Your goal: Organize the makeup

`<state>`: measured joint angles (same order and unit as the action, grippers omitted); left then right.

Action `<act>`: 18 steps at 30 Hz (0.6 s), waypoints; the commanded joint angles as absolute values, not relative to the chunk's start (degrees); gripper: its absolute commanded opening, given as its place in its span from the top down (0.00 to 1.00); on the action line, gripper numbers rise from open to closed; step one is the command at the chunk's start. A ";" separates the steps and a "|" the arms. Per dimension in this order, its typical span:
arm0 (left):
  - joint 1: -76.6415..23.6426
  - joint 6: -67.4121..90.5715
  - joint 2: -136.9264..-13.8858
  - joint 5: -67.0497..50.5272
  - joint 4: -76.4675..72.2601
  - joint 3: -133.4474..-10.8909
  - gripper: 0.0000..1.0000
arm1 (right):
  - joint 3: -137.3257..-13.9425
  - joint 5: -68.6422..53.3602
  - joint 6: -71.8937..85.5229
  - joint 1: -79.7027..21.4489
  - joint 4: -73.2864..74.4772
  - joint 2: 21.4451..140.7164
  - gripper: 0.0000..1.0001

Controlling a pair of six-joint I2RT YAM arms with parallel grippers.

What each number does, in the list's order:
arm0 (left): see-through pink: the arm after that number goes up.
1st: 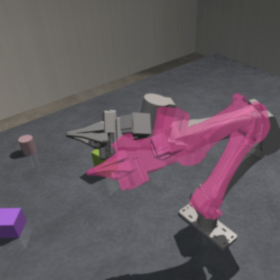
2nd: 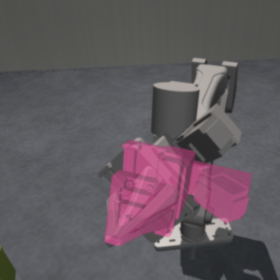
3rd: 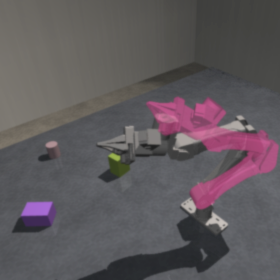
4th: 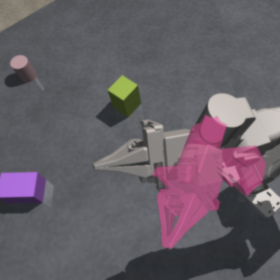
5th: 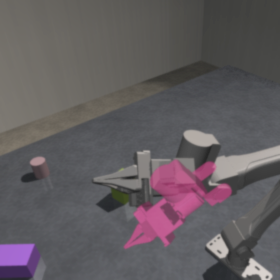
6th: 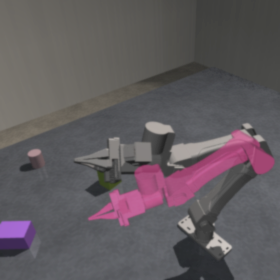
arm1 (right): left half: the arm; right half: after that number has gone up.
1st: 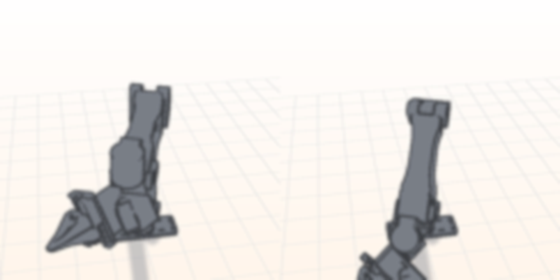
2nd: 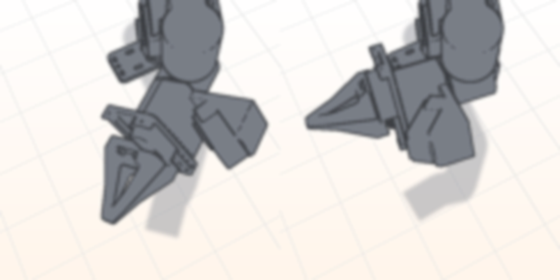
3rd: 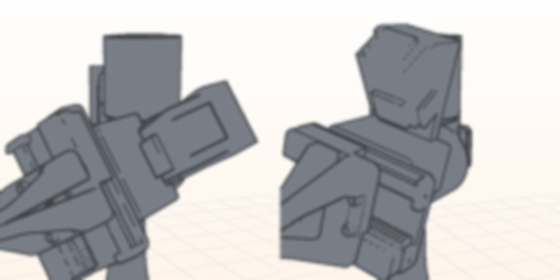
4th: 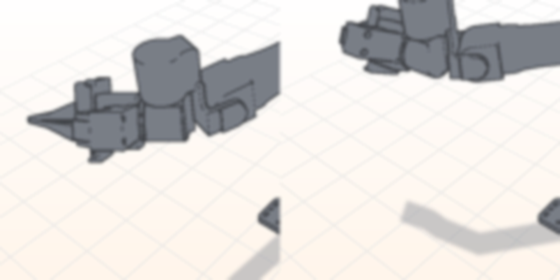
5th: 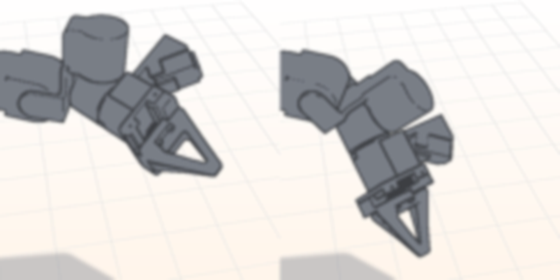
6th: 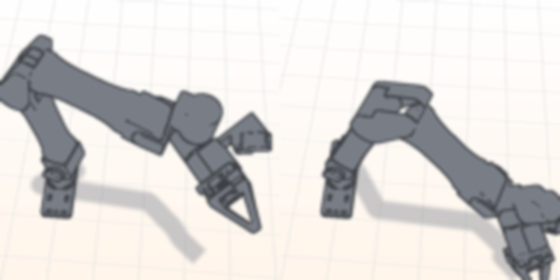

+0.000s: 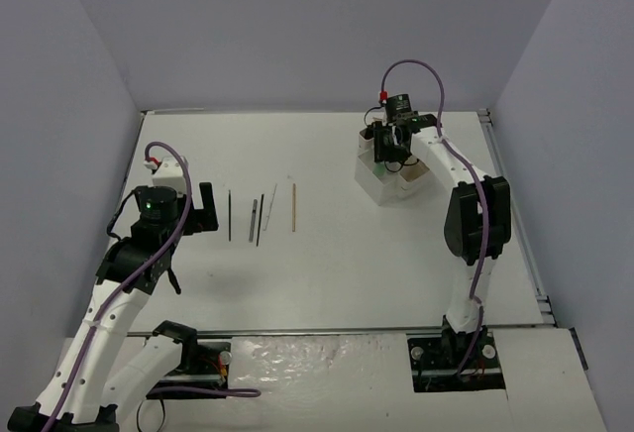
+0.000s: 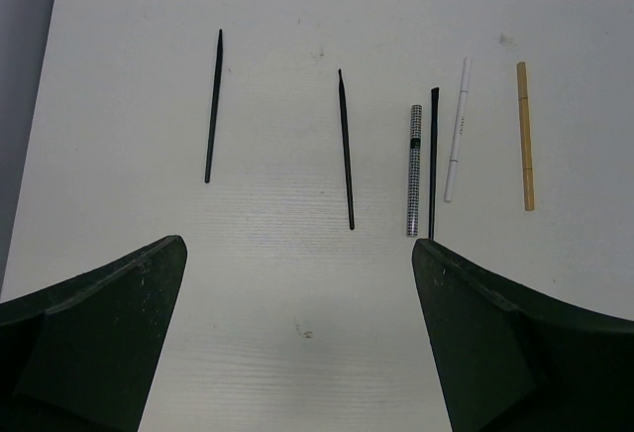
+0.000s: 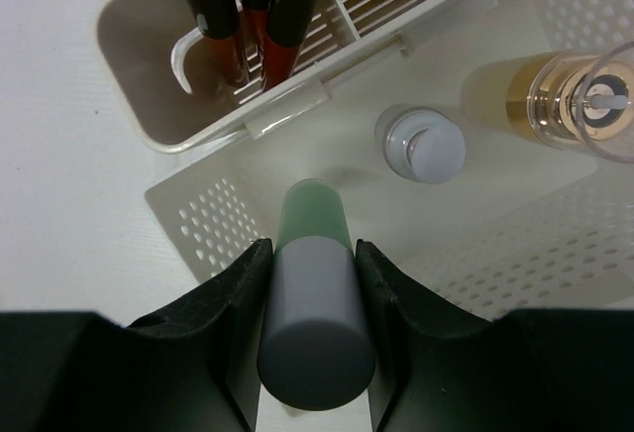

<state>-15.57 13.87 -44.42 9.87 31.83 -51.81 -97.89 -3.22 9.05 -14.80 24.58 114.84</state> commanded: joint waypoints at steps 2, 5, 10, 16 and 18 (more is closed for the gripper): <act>-14.84 14.25 -44.65 9.40 29.35 -53.00 0.03 | -100.02 -0.74 8.71 -15.86 23.02 115.07 1.00; -14.68 14.33 -44.65 9.40 29.36 -52.91 0.03 | -100.02 -0.18 8.70 -16.17 22.94 115.48 1.00; -14.59 14.33 -44.74 9.40 29.26 -52.91 0.03 | -99.93 1.60 8.78 -16.89 23.03 116.55 1.00; -14.50 14.36 -44.70 9.32 29.35 -52.91 0.03 | -99.69 3.37 8.70 -18.00 22.99 117.16 0.95; -14.50 14.41 -44.74 9.32 29.36 -52.82 0.03 | -99.49 3.52 8.70 -18.20 23.03 117.16 0.92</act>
